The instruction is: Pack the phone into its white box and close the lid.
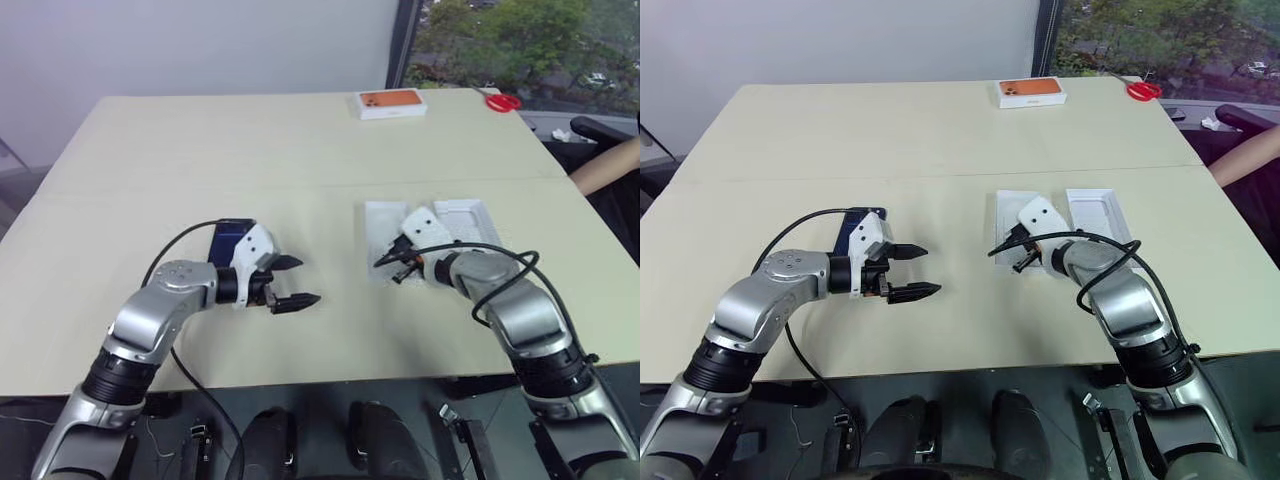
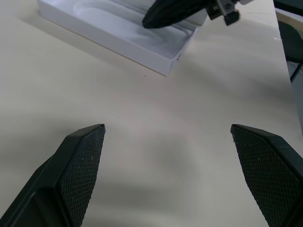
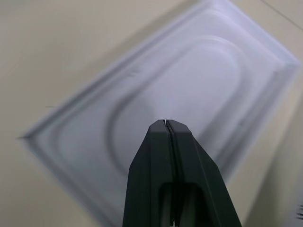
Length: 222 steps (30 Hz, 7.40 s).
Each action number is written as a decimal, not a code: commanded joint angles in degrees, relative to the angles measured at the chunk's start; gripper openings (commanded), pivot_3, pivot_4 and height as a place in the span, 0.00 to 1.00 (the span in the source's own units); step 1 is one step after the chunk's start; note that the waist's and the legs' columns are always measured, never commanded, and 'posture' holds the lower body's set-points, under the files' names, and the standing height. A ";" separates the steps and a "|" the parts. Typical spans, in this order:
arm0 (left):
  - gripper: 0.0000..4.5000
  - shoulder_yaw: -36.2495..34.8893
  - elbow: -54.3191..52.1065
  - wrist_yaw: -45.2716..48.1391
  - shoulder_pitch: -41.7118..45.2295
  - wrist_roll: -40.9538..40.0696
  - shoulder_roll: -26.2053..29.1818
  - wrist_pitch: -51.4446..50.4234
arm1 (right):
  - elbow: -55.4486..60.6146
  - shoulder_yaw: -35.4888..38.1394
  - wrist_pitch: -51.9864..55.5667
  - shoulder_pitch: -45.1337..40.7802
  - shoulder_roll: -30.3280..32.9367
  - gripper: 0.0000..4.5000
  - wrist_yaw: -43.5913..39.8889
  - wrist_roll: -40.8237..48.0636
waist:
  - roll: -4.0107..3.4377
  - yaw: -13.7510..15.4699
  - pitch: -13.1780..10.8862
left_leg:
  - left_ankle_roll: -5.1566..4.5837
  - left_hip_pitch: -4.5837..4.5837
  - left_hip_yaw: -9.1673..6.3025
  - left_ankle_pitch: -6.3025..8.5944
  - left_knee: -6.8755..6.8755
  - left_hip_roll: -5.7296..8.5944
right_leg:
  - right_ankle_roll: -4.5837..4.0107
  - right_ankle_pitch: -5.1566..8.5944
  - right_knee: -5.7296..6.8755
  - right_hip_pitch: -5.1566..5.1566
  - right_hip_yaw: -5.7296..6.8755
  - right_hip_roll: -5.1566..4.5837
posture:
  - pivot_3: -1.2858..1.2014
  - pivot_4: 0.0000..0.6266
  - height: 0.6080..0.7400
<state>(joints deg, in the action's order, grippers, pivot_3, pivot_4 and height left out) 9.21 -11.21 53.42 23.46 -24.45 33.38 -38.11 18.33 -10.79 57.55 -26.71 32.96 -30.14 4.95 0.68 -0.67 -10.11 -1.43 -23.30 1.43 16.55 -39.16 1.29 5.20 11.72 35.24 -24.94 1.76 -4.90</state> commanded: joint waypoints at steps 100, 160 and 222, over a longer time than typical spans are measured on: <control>1.00 -41.09 19.93 -40.41 12.69 -32.17 -11.11 -54.39 | -30.58 -17.39 -18.86 -16.61 -30.46 0.01 -2.86 -9.77 | 0.07 -0.43 0.08 | 0.73 -0.04 -0.15 -0.36 0.20 0.23 | 0.01 -0.02 0.30 -0.27 -0.04 -0.43 | 0.52 0.24 1.00; 0.00 -36.51 31.23 -57.12 29.82 -27.70 -44.04 -40.78 | 15.70 14.30 6.25 8.70 7.68 0.00 -8.34 -1.11 | 0.32 1.46 -0.07 | 0.33 -0.20 -0.14 -0.16 0.17 0.22 | 0.00 -0.01 -0.07 -0.18 0.08 -0.18 | 0.52 0.24 1.00; 0.01 21.33 23.38 -10.41 26.56 12.71 -17.70 -2.65 | 8.00 8.40 7.10 7.39 9.11 0.00 3.06 3.58 | 0.30 1.46 -0.08 | 0.13 -0.19 -0.09 -0.08 0.03 0.16 | -0.22 0.12 -0.12 -0.10 0.03 -0.19 | 0.52 0.24 1.00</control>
<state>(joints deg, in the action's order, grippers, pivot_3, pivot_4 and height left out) 30.51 12.09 41.96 48.60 -12.91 16.02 -42.25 26.18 -2.60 65.55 -18.53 41.99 -27.69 9.15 0.99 0.79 -10.19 -1.31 -23.49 1.36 16.48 -39.14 1.45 5.04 11.81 35.12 -25.03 1.80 -5.08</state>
